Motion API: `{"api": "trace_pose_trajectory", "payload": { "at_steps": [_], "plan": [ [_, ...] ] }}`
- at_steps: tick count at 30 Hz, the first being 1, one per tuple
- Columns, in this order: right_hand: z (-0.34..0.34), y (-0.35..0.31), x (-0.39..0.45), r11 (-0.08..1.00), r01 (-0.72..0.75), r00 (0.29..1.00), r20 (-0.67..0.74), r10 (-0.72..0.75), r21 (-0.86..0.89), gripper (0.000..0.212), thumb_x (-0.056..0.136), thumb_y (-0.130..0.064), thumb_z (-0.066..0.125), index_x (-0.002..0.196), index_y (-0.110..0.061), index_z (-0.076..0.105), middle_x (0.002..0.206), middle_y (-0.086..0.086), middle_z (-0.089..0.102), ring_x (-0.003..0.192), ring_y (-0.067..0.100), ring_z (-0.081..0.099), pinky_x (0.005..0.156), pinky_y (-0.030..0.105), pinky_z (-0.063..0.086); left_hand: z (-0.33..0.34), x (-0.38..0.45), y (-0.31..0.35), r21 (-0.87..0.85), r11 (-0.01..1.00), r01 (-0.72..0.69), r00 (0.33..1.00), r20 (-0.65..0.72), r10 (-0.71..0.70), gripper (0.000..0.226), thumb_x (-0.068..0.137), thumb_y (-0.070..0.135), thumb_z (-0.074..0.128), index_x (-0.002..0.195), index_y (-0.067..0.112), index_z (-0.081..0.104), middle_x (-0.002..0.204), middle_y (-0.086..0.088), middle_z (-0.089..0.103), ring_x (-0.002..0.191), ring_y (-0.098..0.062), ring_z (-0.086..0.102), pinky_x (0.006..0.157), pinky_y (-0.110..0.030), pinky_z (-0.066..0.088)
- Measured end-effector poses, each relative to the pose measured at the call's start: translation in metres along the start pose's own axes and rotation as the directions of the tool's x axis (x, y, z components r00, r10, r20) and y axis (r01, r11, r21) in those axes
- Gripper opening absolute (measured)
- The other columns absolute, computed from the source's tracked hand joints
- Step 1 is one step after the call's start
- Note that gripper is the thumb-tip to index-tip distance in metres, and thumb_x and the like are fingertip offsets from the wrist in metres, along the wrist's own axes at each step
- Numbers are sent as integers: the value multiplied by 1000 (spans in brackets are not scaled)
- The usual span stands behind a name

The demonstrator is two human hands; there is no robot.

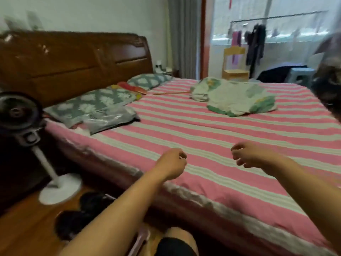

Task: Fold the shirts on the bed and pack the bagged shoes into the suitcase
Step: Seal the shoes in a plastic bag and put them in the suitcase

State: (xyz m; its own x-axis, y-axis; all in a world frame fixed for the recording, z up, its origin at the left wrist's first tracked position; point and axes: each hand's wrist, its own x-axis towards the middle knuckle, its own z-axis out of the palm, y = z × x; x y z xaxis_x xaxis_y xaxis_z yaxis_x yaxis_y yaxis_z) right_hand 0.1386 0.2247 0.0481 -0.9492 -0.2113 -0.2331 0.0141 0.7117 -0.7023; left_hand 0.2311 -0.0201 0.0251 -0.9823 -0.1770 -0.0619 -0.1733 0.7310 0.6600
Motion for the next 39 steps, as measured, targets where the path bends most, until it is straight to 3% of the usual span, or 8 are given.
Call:
{"api": "trace_pose_trajectory", "payload": {
  "at_steps": [6, 11, 16, 23, 30, 34, 37, 39],
  "plan": [
    [189, -114, 0, 914, 351, 898, 348, -268, -203, 35, 99, -20, 56, 132, -9, 59, 115, 7, 65, 99, 24, 61, 85, 30, 45, -83, -124, -196, -67, 906, 417, 884, -202, -422, 14, 98, 23, 57, 98, 31, 68, 95, 7, 67, 86, -17, 65, 77, -29, 52],
    [249, -153, 5, 814, 523, 823, 398, -405, -254, 42, 101, -23, 51, 142, -13, 51, 142, 10, 57, 120, 25, 59, 102, 36, 47, -117, -143, -256, -12, 849, 529, 817, -264, -513, 14, 97, 18, 60, 96, 31, 66, 100, 3, 71, 90, -13, 67, 79, -29, 53],
    [244, -121, 54, 805, 491, 857, 352, -376, -334, 43, 102, -22, 47, 145, -15, 47, 144, 8, 54, 122, 26, 57, 99, 34, 45, -113, -51, -257, 35, 887, 461, 859, -271, -435, 15, 97, 22, 57, 103, 32, 66, 117, 2, 68, 109, -20, 64, 95, -32, 51],
    [321, -147, 236, 722, 501, 865, 294, -406, -477, 53, 98, -25, 47, 151, -17, 39, 152, 16, 43, 134, 36, 45, 111, 41, 39, -81, 118, -308, 122, 902, 414, 898, -215, -383, 51, 98, 27, 51, 148, 20, 45, 146, -7, 52, 127, -28, 54, 102, -35, 46],
    [462, -213, 385, 519, 651, 736, 292, -611, -555, 57, 103, -53, 22, 154, -30, 26, 165, 8, 20, 150, 34, 17, 121, 51, 17, -185, 277, -469, -177, 821, 543, 587, -619, -522, 54, 94, 26, 54, 145, 14, 42, 147, -21, 41, 134, -40, 42, 108, -43, 37],
    [494, -198, 389, 498, 620, 718, 183, -672, -606, 58, 103, -50, 15, 156, -30, 26, 165, 5, 23, 150, 31, 21, 122, 49, 16, -225, 331, -544, -280, 834, 475, 549, -647, -529, 54, 86, 22, 58, 139, 28, 51, 158, -10, 26, 140, -38, 36, 118, -44, 33],
    [497, -200, 394, 505, 643, 699, 173, -694, -576, 57, 103, -49, 19, 155, -28, 31, 163, 5, 28, 148, 32, 23, 120, 49, 18, -242, 362, -565, -543, 800, 256, 579, -576, -577, 40, 89, 9, 61, 126, 22, 65, 135, -6, 54, 109, -20, 59, 91, -32, 57],
    [498, -200, 394, 513, 649, 697, 169, -697, -562, 57, 102, -49, 21, 153, -27, 34, 161, 7, 31, 147, 33, 25, 120, 50, 20, -250, 373, -560, -586, 784, 205, 574, -577, -581, 37, 94, 0, 56, 123, 18, 68, 117, -6, 66, 88, -14, 61, 62, -17, 55]
  ]
}}
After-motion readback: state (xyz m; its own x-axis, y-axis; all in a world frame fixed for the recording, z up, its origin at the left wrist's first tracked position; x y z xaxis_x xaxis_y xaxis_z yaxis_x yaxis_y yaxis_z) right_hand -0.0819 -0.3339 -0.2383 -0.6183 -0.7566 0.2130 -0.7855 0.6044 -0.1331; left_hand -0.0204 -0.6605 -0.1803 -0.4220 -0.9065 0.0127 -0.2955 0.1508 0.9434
